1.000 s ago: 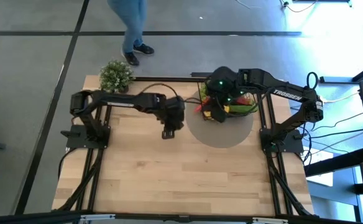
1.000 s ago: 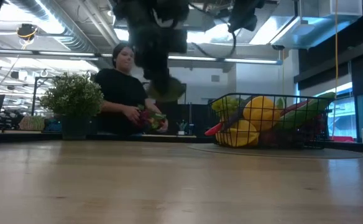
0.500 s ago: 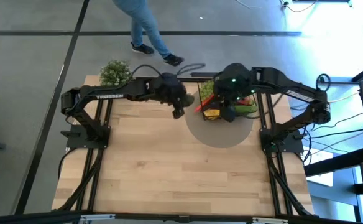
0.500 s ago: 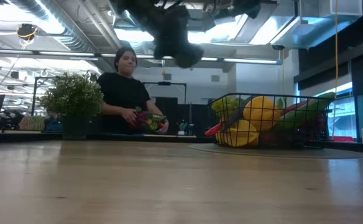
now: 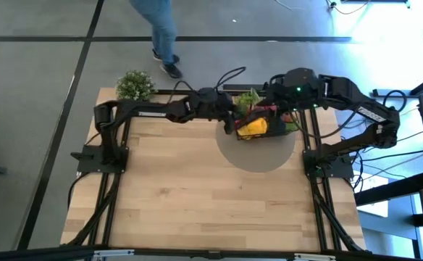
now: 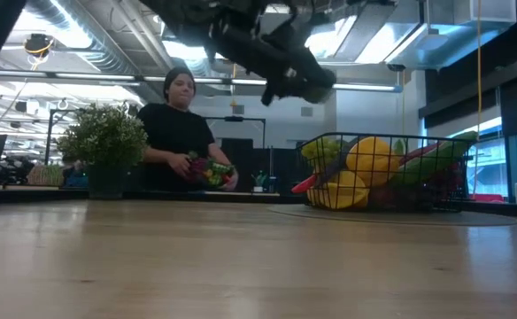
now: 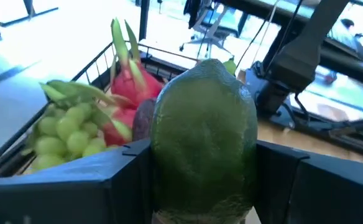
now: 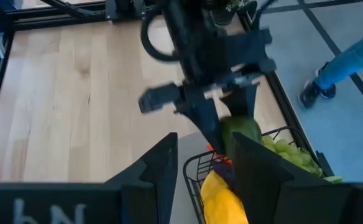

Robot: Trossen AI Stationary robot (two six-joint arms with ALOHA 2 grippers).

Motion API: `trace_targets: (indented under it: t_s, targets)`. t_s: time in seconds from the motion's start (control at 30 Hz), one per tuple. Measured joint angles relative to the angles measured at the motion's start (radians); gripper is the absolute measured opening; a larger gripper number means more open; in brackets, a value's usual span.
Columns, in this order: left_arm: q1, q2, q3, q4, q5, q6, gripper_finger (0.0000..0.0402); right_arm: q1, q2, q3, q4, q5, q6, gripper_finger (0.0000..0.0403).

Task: Build produce basket
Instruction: Put the lime into the basket

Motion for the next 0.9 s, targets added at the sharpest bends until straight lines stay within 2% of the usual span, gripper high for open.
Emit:
trace_targets:
  t_s: [0.23, 0.4, 0.47, 0.7, 0.9]
  targets:
    - [0.001, 0.12, 0.0, 0.101, 0.011, -0.016, 0.016, 0.0, -0.006, 0.0, -0.001, 0.001, 0.0, 0.0138]
    - [0.005, 0.176, 0.0, 0.123, 0.043, -0.11, 0.016, 0.0, -0.006, 0.0, -0.002, 0.001, -0.001, 0.0138]
    - [0.005, 0.18, 0.0, 0.127, 0.039, -0.133, 0.0161, 0.0, -0.006, 0.0, -0.002, 0.001, -0.001, 0.0138]
    - [0.004, 0.181, 0.0, 0.124, 0.009, -0.087, 0.0208, 0.0, -0.005, 0.0, -0.004, 0.002, -0.026, 0.0138]
    - [-0.001, 0.181, 0.0, 0.129, -0.028, -0.09, 0.0207, 0.0, -0.005, 0.0, -0.004, 0.002, -0.026, 0.0138]
